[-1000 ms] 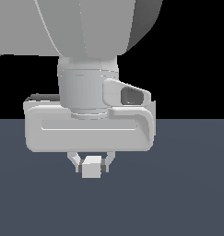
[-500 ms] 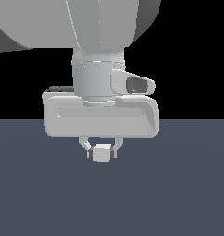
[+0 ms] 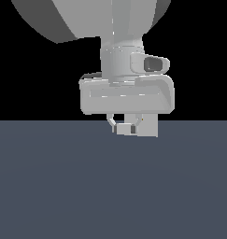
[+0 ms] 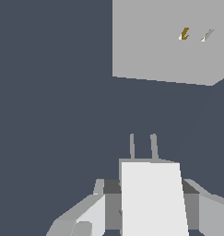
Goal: Plug the charger into the wall socket.
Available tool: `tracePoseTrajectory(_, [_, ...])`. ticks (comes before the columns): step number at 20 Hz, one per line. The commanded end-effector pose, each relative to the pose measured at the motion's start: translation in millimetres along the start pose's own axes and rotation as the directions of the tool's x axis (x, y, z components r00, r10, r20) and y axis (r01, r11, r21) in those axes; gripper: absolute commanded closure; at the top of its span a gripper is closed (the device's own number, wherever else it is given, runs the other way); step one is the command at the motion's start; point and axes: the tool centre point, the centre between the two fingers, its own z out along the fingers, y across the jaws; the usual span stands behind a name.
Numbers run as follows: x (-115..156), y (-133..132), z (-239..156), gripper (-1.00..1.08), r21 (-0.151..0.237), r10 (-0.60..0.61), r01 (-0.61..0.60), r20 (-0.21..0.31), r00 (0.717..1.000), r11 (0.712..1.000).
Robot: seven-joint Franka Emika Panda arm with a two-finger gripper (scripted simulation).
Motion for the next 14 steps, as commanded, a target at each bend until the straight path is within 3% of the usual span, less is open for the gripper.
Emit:
tracePoseTrajectory(1, [13,9,-7,1.08,-0.013,0.045,-0.045,0.001,0.999,0.999])
tracePoseTrajectory(7, [29,22,-15,1.08,-0.03,0.103,-0.103,-0.001,0.995,0.994])
tracePoseTrajectory(14, [29,23,-14,1.08,-0.031,0.103,-0.103,0.0,0.995,0.994])
